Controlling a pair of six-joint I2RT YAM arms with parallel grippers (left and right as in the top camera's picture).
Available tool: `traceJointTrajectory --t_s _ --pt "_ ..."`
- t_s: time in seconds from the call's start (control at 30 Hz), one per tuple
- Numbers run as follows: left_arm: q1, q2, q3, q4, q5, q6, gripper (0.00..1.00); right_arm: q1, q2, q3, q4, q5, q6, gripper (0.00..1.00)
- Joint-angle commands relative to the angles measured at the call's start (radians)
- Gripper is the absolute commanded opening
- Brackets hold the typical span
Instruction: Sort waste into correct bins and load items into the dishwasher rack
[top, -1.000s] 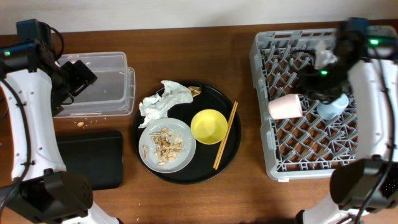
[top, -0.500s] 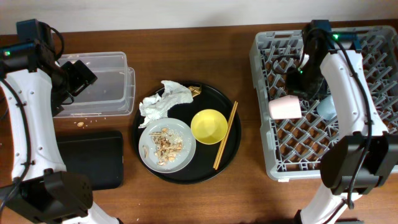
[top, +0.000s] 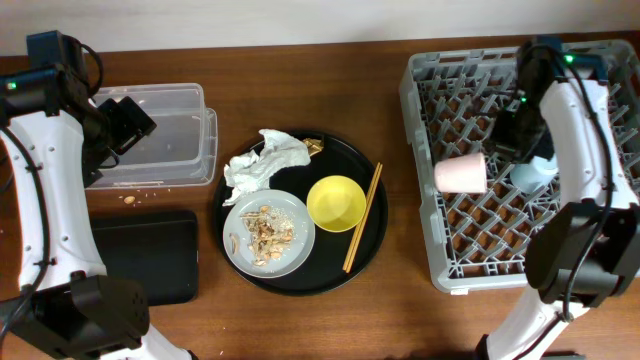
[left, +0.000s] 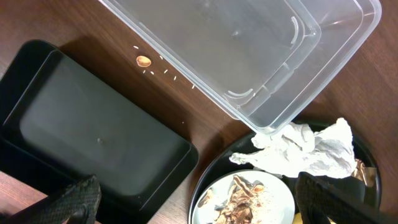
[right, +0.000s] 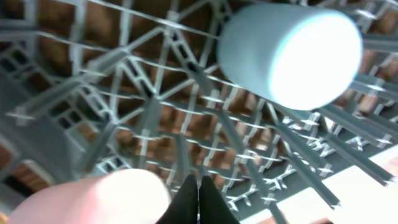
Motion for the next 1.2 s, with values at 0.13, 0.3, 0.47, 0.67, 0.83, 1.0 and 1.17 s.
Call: traceJointTrajectory --t_s 0.13,0.3,0.47,0.67,0.83,1.0,1.17 --pt "0.005 -0.029 0.018 -0.001 -0.007 -0.009 0.99 0.011 -0.014 0.249 -0.193 -0.085 -0.014 0.04" --pt "0.005 -0.029 0.018 -0.001 -0.007 -0.009 0.99 0.115 -0.027 0.256 -0.258 -0.15 -0.119 0.66" --pt "0.005 -0.029 0.018 -0.001 -0.007 -0.009 0.99 0.183 -0.025 0.194 -0.235 -0.114 -0.118 0.61" --pt "0.005 -0.029 0.018 -0.001 -0.007 -0.009 0.99 0.186 -0.023 0.084 -0.145 -0.01 -0.07 0.56" --pt "0.005 -0.029 0.018 -0.001 -0.007 -0.009 0.99 0.186 -0.023 0.011 -0.077 -0.011 -0.089 0.55" --pt "0.005 -0.029 0.018 -0.001 -0.007 -0.009 0.99 0.185 -0.023 -0.023 -0.06 -0.018 -0.099 0.29" --pt "0.005 -0.029 0.018 -0.001 -0.007 -0.009 0.99 0.181 -0.023 -0.022 -0.06 -0.041 -0.099 0.11"
